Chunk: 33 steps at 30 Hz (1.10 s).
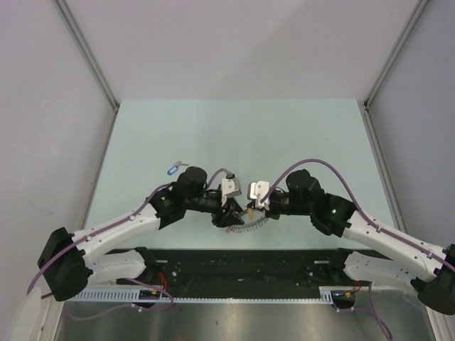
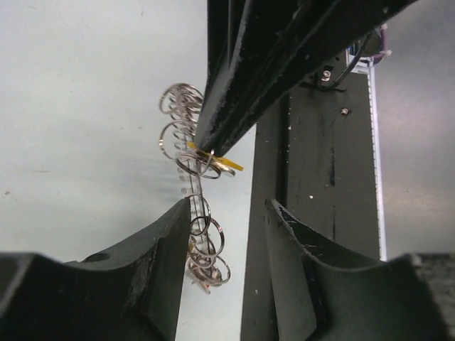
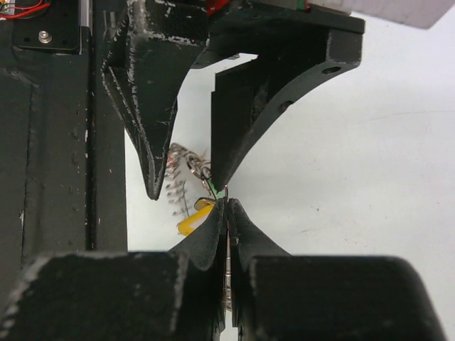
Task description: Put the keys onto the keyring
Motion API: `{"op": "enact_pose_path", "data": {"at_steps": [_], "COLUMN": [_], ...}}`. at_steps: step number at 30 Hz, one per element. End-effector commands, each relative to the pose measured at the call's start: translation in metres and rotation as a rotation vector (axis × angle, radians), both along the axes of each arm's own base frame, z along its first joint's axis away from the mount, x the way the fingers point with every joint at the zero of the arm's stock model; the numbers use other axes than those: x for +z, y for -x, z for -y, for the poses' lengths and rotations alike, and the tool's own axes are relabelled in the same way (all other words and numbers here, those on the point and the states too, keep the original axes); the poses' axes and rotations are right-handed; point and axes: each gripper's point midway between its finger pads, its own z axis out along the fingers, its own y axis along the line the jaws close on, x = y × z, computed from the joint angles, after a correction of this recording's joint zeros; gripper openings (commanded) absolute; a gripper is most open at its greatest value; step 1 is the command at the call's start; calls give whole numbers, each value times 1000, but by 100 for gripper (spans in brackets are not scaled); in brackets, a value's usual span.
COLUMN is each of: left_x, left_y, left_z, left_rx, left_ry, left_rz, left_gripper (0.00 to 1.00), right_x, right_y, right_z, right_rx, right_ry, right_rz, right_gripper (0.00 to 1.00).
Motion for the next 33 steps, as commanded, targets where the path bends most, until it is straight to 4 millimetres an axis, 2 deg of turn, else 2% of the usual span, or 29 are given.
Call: {"op": "enact_pose_path", "data": {"at_steps": [1, 7, 15, 20, 21, 25, 33], "left_x": [21, 36, 55, 56, 52, 58, 51], "left_y": [11, 17, 6, -4, -5, -10, 1], "left_z": [3, -3, -15, -17, -17, -10, 2], "left_rx": [-13, -4, 11, -31, -37, -81, -234], "left_ry": [83, 131, 106, 54, 34, 42, 37], "left_rz": [1, 32, 184, 270, 262, 291, 245], "left_gripper": [50, 50, 49, 44, 43, 40, 35], "right_x": [39, 39, 42, 46, 47, 50, 56], "right_y": [-6, -4, 4, 9, 11, 16, 23], "right_z": [-9, -9, -8, -9, -9, -10, -10], "right_rx": [10, 26, 59, 90, 98, 127, 159], "right_ry": [-90, -91, -97, -102, -103, -111, -120], "right_rz": [77, 77, 79, 79, 76, 73, 72], "right_gripper": [0, 0, 0, 0, 0, 0, 0]}}
